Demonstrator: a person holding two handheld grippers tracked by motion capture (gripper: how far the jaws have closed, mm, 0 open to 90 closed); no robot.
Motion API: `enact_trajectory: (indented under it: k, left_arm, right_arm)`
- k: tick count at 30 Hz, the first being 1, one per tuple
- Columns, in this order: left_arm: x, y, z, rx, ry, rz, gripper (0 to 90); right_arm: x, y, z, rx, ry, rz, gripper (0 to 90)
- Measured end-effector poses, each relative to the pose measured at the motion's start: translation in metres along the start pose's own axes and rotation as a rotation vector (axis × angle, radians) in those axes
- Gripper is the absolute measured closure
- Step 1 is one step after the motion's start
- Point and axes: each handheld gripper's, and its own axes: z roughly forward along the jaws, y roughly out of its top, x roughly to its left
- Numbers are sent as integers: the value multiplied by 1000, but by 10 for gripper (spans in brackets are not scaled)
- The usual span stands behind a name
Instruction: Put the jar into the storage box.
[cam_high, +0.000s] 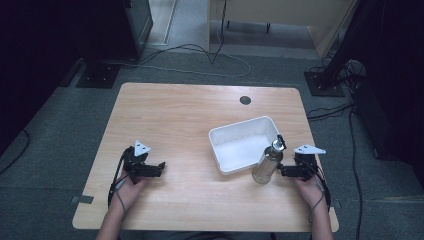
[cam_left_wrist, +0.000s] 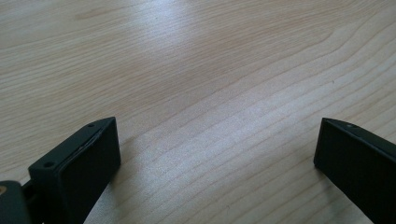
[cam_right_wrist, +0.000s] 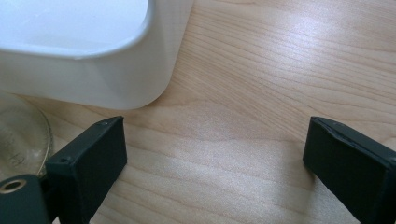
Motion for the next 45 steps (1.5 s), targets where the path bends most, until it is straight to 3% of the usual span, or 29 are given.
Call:
enact_trajectory:
  k: [45]
  left_arm:
    - [0,0,0,0,0,0,4]
  right_arm:
    - [0,-1,-1,-4,24,-18,70]
